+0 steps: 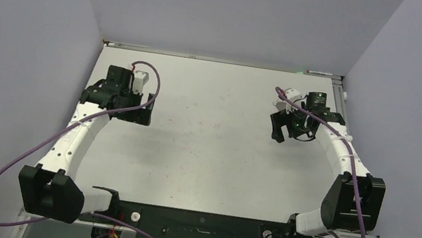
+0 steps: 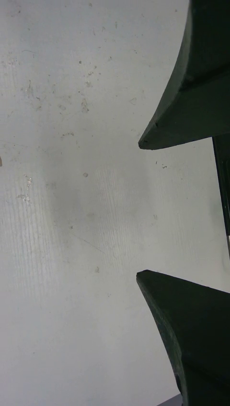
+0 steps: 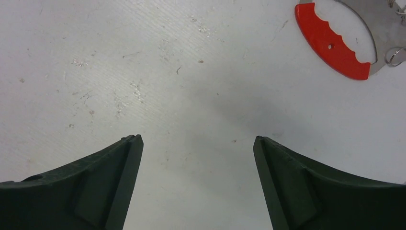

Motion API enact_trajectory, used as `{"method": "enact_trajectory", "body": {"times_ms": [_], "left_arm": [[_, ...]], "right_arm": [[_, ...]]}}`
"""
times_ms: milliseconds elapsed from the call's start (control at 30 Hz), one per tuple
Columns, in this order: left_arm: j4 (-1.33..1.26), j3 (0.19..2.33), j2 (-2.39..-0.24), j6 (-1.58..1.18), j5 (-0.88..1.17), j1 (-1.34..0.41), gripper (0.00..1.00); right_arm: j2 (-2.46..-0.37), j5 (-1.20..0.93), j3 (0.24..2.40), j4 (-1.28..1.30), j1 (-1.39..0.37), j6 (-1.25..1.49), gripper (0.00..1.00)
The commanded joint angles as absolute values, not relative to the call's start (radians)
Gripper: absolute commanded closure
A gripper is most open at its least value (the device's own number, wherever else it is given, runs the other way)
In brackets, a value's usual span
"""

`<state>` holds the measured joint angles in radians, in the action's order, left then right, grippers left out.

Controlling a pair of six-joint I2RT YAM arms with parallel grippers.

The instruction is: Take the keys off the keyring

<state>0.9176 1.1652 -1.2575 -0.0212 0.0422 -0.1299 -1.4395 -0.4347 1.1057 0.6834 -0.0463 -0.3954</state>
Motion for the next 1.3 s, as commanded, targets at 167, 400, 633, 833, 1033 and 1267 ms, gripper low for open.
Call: {"method": "enact_trajectory", "body": {"times_ms": [167, 400, 633, 833, 1033, 1267], "left_arm": [[0.839, 1.266, -1.267, -0.065, 0.083, -0.133, 0.04], [0.789, 1.281, -1.285, -0.098, 0.043, -0.133, 0.04], [0.783, 1.319, -1.335, -0.09, 0.009, -0.133, 0.04], [0.786, 1.339, -1.365, -0.074, -0.054, -0.133, 0.04], [0.806, 1.362, -1.384, -0.044, -0.05, -0.133, 0.04], [0.812, 1.371, -1.401, -0.035, -0.024, -0.133, 0.04]], "right_arm": [[-1.575, -0.41, 1.316, 0.751, -0.032, -0.514, 0.1], [-1.735, -0.313, 1.458, 0.645, -0.008, -0.383, 0.05], [-1.938, -0.237, 1.648, 0.613, -0.008, -0.286, 0.15], [-2.055, -0.219, 1.73, 0.597, -0.009, -0.25, 0.26], [-2.112, -0.287, 1.756, 0.692, -0.004, -0.397, 0.3], [-2.187, -0.351, 1.842, 0.856, 0.027, -0.701, 0.3]]}}
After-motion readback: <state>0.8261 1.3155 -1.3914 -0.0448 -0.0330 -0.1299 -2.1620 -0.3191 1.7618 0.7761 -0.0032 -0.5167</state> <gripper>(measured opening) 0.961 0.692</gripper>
